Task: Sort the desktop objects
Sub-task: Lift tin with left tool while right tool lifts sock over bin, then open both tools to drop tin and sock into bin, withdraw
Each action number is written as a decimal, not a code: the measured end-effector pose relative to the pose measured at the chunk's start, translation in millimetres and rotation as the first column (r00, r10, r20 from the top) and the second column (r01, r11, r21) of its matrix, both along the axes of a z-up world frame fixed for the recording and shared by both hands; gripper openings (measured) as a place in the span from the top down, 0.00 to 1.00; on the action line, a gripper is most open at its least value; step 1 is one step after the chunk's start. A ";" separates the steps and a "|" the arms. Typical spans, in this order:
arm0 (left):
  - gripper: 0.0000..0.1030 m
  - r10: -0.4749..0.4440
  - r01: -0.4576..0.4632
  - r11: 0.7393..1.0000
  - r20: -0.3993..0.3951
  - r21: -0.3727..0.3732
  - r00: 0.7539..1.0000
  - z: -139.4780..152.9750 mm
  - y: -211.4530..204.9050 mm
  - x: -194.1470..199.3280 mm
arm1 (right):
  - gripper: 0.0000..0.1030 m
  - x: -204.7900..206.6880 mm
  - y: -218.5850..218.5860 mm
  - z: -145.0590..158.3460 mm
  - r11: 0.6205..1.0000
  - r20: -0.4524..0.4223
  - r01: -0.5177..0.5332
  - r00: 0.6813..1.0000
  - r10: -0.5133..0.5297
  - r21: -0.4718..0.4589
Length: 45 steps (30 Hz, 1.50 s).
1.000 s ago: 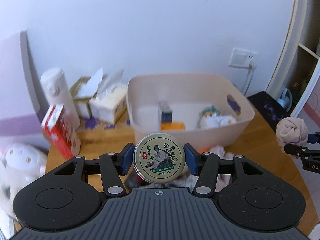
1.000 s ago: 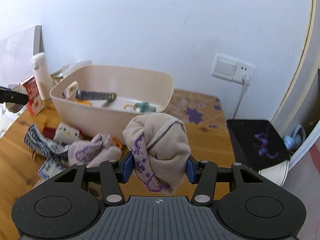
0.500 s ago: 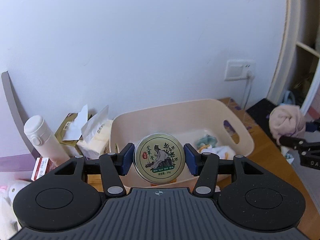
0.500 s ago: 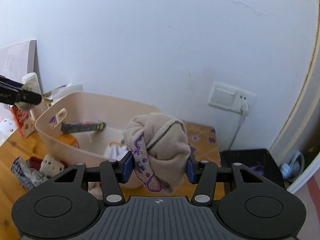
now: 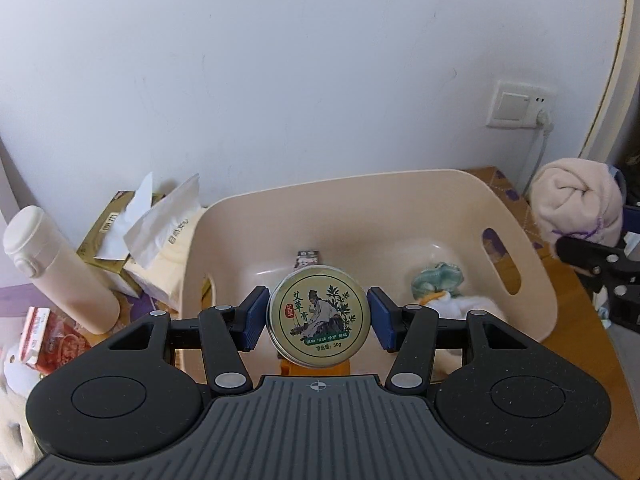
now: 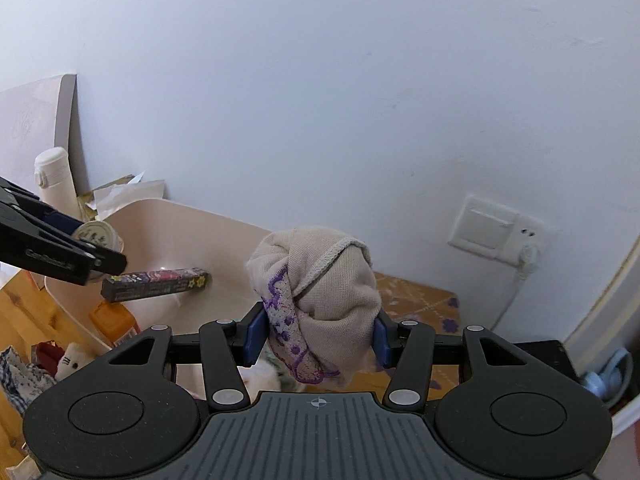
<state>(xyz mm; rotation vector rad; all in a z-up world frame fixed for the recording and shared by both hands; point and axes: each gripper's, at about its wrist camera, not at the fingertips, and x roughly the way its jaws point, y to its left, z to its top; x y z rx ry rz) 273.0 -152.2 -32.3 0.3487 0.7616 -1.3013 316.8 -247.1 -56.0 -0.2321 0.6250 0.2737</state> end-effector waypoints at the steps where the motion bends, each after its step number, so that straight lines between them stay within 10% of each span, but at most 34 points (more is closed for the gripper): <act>1: 0.47 -0.004 0.004 1.000 -0.002 0.008 1.000 -2.4 -3.8 -0.9 | 0.52 4.4 1.9 -3.0 1.000 -0.009 -0.006 1.000 0.006 0.004; 15: 0.46 -0.012 0.016 0.995 -0.034 0.101 0.999 -29.0 -27.0 -0.2 | 0.46 28.1 27.4 -38.8 0.994 -0.137 -0.106 0.985 0.108 0.015; 32: 0.21 -0.009 0.010 0.999 -0.021 0.043 1.000 -6.4 6.7 2.5 | 0.02 -2.1 25.1 -22.9 0.997 -0.096 -0.066 0.993 0.069 0.031; 45: 0.21 -0.041 0.041 0.999 -0.016 0.025 0.999 4.6 68.7 -1.6 | 0.00 -53.0 35.2 -14.5 0.999 -0.096 -0.039 0.995 0.042 0.034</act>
